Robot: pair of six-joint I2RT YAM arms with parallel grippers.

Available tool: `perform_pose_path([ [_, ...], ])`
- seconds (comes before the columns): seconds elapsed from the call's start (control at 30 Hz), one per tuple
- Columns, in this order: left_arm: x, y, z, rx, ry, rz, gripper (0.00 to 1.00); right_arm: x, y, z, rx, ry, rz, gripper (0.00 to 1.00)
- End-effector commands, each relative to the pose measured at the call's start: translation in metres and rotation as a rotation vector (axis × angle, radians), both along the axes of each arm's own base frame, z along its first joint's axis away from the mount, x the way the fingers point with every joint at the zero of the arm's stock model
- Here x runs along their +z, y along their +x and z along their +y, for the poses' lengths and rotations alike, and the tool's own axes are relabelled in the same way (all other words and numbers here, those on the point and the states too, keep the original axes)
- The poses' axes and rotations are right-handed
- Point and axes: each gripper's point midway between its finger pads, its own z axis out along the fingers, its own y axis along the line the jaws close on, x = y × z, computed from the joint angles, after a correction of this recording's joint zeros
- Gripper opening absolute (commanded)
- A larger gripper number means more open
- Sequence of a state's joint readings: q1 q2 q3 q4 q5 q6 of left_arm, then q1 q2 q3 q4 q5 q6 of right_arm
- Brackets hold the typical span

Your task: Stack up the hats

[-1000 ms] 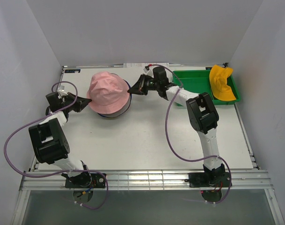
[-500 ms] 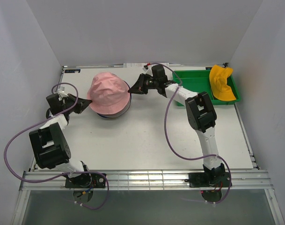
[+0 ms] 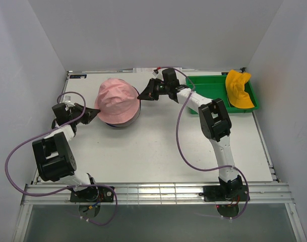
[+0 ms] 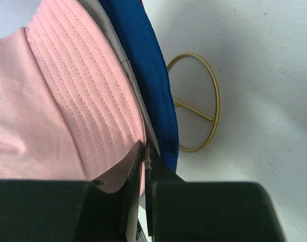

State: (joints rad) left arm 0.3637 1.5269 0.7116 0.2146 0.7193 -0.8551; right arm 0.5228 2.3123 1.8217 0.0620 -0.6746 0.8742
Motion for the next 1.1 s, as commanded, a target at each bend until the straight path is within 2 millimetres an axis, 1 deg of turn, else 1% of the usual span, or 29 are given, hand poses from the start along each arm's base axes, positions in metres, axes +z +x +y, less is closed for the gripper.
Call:
perform_pose_path([
  [0.0, -0.053, -0.022, 0.015, 0.095, 0.050, 0.187, 0.00, -0.077, 0.016, -0.038, -0.094, -0.186, 0.104, 0.08],
  [0.07, -0.050, -0.021, 0.012, 0.083, 0.047, 0.179, 0.00, -0.075, 0.017, -0.037, -0.091, -0.186, 0.099, 0.08],
  [0.2, -0.036, -0.020, 0.008, 0.060, 0.051, 0.144, 0.00, -0.070, 0.021, -0.034, -0.083, -0.175, 0.083, 0.08],
  [0.23, -0.034, -0.021, 0.006, 0.050, 0.052, 0.136, 0.00, -0.064, 0.024, -0.033, -0.085, -0.167, 0.071, 0.08],
  [0.33, -0.022, -0.019, 0.006, 0.041, 0.059, 0.113, 0.09, -0.052, 0.027, -0.030, -0.075, -0.147, 0.046, 0.08],
  [0.37, -0.019, -0.019, 0.006, 0.040, 0.062, 0.105, 0.17, -0.049, 0.028, -0.029, -0.074, -0.142, 0.040, 0.08],
  [0.47, -0.005, -0.017, 0.007, 0.036, 0.076, 0.081, 0.29, -0.037, 0.032, -0.027, -0.073, -0.127, 0.015, 0.16],
  [0.5, 0.000, -0.015, 0.008, 0.036, 0.082, 0.068, 0.36, -0.032, 0.032, -0.027, -0.071, -0.120, 0.009, 0.21],
  [0.57, 0.007, -0.014, 0.008, 0.037, 0.093, 0.055, 0.42, -0.024, 0.034, -0.026, -0.071, -0.110, -0.004, 0.26],
  [0.6, 0.012, -0.013, 0.010, 0.039, 0.100, 0.045, 0.46, -0.021, 0.034, -0.026, -0.072, -0.107, -0.010, 0.30],
  [0.7, 0.018, -0.015, 0.010, 0.039, 0.109, 0.049, 0.50, -0.008, 0.036, -0.027, -0.073, -0.093, -0.032, 0.36],
  [0.73, 0.023, -0.013, 0.011, 0.038, 0.116, 0.037, 0.51, -0.006, 0.037, -0.028, -0.077, -0.091, -0.033, 0.37],
  [0.77, 0.027, -0.013, 0.011, 0.041, 0.122, 0.030, 0.51, 0.003, 0.037, -0.029, -0.081, -0.083, -0.042, 0.38],
  [0.83, 0.035, -0.011, 0.013, 0.045, 0.134, 0.021, 0.52, 0.008, 0.037, -0.035, -0.097, -0.083, -0.038, 0.39],
  [0.87, 0.039, -0.010, 0.014, 0.047, 0.140, 0.013, 0.52, 0.019, 0.035, -0.036, -0.101, -0.074, -0.047, 0.42],
  [0.93, 0.045, -0.009, 0.015, 0.053, 0.146, 0.005, 0.53, 0.024, 0.030, -0.040, -0.113, -0.077, -0.044, 0.44],
  [0.97, 0.054, -0.007, 0.016, 0.054, 0.154, -0.015, 0.54, 0.040, 0.029, -0.042, -0.123, -0.058, -0.071, 0.45],
  [1.0, 0.056, -0.007, 0.016, 0.057, 0.155, -0.014, 0.54, 0.047, 0.024, -0.042, -0.134, -0.038, -0.062, 0.46],
  [1.03, 0.061, -0.005, 0.018, 0.064, 0.160, -0.024, 0.55, 0.032, 0.013, -0.047, -0.135, -0.044, -0.014, 0.46],
  [1.07, 0.069, -0.001, 0.019, 0.067, 0.166, -0.040, 0.55, 0.055, 0.009, -0.047, -0.141, 0.005, -0.067, 0.47],
])
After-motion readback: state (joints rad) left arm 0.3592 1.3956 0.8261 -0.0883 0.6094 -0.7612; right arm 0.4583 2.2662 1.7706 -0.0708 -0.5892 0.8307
